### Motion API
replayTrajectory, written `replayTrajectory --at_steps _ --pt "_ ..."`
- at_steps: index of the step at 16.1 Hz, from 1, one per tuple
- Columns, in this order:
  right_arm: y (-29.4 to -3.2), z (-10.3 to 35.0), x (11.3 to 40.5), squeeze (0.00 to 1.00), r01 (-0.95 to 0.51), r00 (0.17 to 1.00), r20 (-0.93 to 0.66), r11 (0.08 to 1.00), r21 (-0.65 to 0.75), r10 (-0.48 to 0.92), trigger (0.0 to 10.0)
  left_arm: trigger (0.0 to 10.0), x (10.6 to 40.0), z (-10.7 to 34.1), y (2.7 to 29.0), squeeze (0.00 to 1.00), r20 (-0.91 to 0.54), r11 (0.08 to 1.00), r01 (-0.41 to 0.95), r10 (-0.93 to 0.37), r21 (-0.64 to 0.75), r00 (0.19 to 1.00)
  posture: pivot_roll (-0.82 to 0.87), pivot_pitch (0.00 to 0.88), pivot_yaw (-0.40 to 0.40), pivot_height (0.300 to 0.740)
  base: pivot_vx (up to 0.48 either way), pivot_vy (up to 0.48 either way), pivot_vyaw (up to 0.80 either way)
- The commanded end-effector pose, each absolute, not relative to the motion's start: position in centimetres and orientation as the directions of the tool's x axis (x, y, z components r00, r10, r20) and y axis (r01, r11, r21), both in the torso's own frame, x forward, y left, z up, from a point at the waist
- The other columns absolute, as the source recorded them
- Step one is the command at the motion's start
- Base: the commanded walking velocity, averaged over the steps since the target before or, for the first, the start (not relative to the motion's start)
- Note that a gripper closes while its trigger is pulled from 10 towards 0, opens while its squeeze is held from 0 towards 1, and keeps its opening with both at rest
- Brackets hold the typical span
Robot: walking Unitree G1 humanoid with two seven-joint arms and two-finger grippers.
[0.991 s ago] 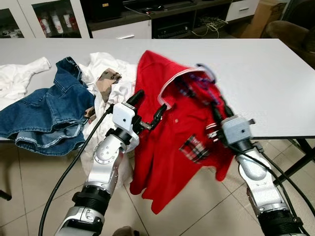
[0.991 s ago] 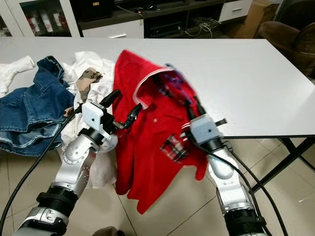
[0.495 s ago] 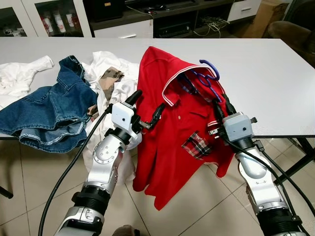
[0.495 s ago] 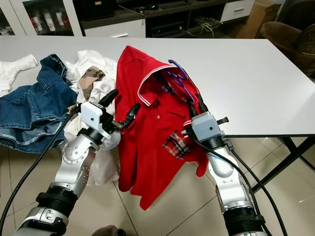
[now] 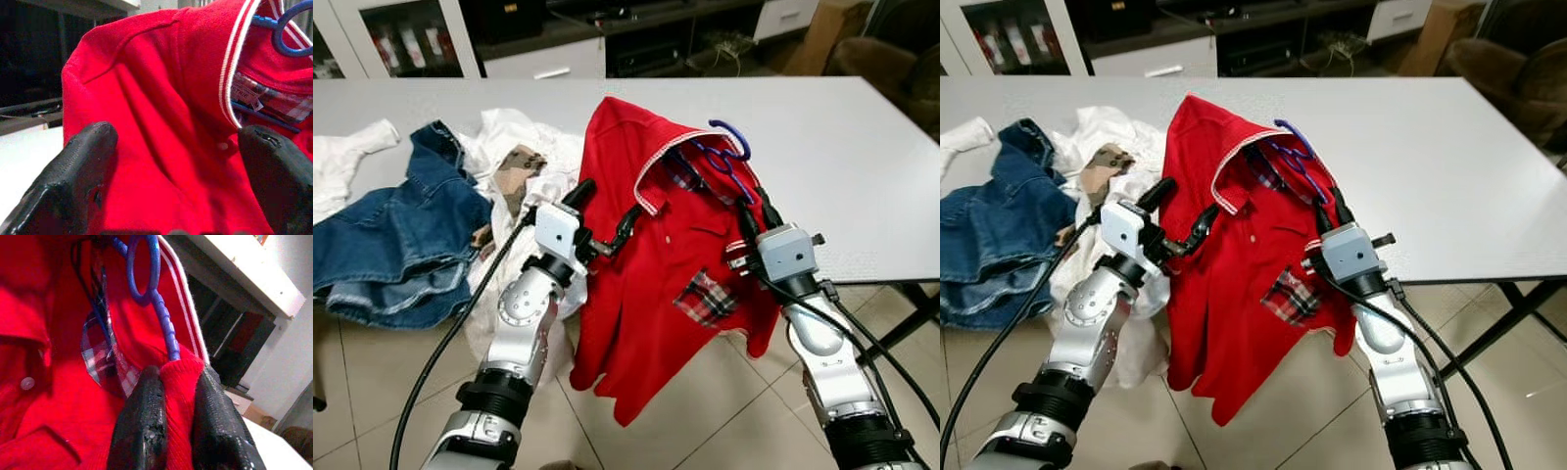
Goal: Hang hanger
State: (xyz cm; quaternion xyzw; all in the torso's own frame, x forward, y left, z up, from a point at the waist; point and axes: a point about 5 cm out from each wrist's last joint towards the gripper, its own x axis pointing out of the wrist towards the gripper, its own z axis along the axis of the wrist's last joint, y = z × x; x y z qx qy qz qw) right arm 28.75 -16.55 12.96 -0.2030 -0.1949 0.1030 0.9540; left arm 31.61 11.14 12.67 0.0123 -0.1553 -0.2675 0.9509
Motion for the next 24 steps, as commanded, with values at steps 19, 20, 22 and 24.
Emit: replayTrajectory --at_steps 19,20,22,24 --pt "-16.46 13.45 28.73 0.00 -0.108 0.897 0.356 0.909 -0.403 0.264 10.0 10.0 31.69 13.05 11.34 0.00 0.291 0.861 0.495 -0.506 0.117 0.812 0.04 0.005 0.022 0.740 0.348 0.000 0.00" --pt "-16.47 13.41 28.71 0.00 -0.108 0.897 0.354 0.909 -0.403 0.264 10.0 10.0 31.66 13.02 11.30 0.00 0.290 0.860 0.496 -0.508 0.118 0.811 0.04 0.005 0.022 0.740 0.000 0.000 0.00" --pt "-16.51 13.33 28.66 0.00 -0.110 0.899 0.349 0.909 -0.403 0.263 10.0 10.0 31.62 13.01 11.28 0.00 0.291 0.859 0.498 -0.510 0.119 0.809 0.04 0.006 0.021 0.740 0.000 0.000 0.00" --pt "-16.59 13.34 28.68 0.00 -0.109 0.900 0.348 0.909 -0.403 0.262 10.0 10.0 31.68 13.00 11.25 0.00 0.287 0.859 0.496 -0.510 0.126 0.811 0.04 0.004 0.021 0.740 0.000 0.000 0.00"
